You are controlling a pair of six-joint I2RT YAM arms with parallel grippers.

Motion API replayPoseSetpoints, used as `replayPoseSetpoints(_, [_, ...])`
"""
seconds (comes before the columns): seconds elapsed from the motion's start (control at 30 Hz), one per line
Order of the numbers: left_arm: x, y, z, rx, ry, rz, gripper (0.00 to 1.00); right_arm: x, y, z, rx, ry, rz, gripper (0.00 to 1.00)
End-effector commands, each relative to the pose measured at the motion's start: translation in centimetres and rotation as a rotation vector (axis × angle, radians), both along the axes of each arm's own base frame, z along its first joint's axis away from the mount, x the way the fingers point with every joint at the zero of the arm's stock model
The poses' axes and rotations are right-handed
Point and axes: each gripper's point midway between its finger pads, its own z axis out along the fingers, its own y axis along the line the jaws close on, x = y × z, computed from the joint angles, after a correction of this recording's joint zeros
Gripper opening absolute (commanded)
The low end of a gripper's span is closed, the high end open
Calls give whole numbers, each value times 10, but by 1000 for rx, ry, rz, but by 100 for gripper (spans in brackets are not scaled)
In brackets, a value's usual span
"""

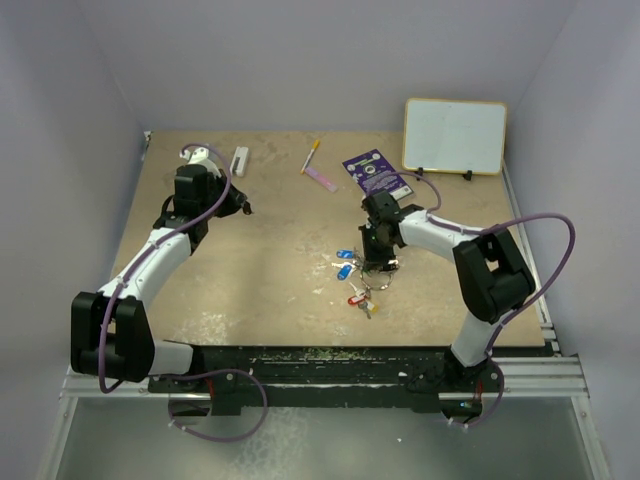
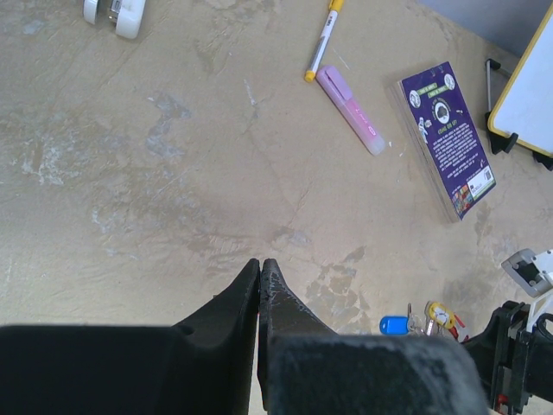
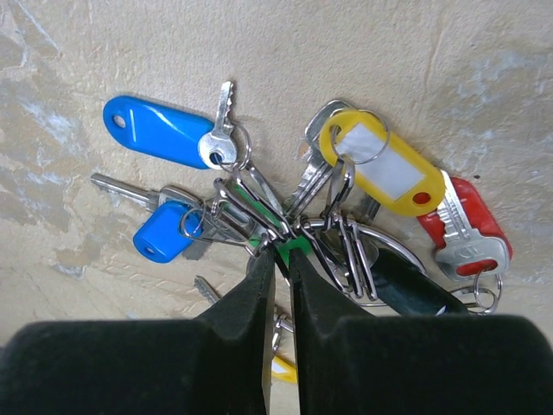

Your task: Put the keys on the keyring

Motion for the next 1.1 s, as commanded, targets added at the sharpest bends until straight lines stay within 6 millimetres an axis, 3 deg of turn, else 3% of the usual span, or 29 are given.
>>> replayPoseSetpoints(0.0, [4,-2,13,-22,-52,-7,4,-16,5,1,-7,33,56,14])
replayPoseSetpoints(0.5, [3,-5,13,-31,-47,-25,4,-26,11,9,-6,30,72,19])
replayPoseSetpoints(1.07, [2,-7,16,-40,-53,-33,4,-40,19,-9,17,83,103,0])
